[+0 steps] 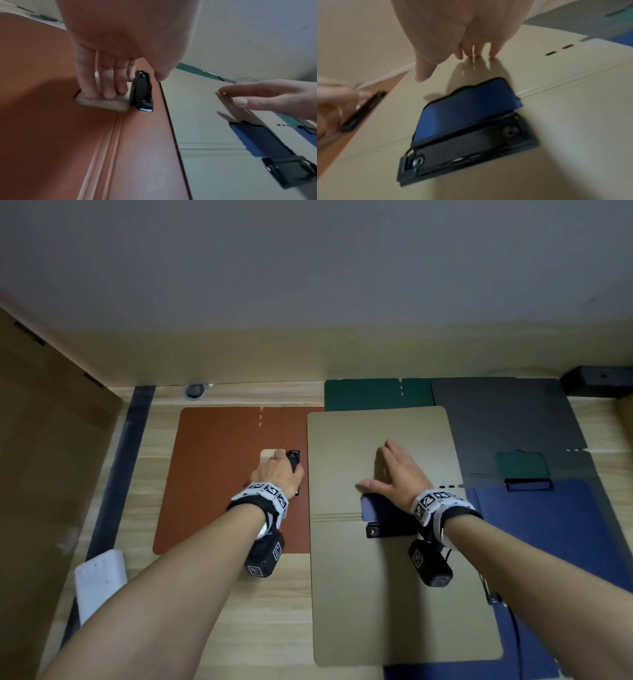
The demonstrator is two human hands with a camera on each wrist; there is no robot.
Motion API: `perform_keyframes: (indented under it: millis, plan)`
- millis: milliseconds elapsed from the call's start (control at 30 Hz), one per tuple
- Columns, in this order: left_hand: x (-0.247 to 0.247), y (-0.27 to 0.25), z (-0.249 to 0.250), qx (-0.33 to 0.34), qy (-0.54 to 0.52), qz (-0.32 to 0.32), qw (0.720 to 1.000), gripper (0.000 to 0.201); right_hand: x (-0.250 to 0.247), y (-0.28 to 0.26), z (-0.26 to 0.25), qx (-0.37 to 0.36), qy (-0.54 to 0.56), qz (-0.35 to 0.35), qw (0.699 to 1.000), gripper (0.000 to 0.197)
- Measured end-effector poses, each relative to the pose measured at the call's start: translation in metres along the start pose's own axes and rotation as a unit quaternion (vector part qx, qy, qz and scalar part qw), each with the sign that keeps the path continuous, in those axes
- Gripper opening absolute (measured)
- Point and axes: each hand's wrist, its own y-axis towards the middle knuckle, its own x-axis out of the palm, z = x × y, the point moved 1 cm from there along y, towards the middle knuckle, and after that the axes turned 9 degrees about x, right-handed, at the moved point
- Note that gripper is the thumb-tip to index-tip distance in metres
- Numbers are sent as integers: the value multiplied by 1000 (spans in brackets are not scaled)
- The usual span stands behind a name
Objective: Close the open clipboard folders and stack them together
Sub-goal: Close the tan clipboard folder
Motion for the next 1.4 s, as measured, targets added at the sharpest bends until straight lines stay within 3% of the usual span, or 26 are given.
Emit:
perform_keyframes:
  millis: [100,200,300,433,567,733,933,1066,1133,1400]
  plan:
    - [-7,-10,7,15,34,20,999,44,-19,-20,31,7,91,55,994,73]
    - [-7,-21,25,116,65,59,989,31,-28,-46,70,53,104,99,988,51]
    - [5,-32,56,234,30,25,971,24,-29,-69,108,115,117,121,979,39]
    - [37,-44,96,321,1,-41,946,26,-16,-91,139,162,119,120,972,39]
    - [68,-55,121,343,63,-59,935,39,6,-105,155,177,121,106,971,43]
    - [78,-63,130,374,152,-27,914,36,12,-115,160,156,111,88,977,49]
    - [67,-67,137,398,212,-9,893,33,5,-138,175,188,78,126,971,25]
    - [66,-68,142,419,253,-13,872,32,21,-146,176,219,74,56,971,42]
    - [68,-69,143,431,264,-15,862,30,28,-146,175,219,70,61,971,46]
    - [60,-74,149,432,269,-35,860,22,22,-149,169,194,5,86,977,36]
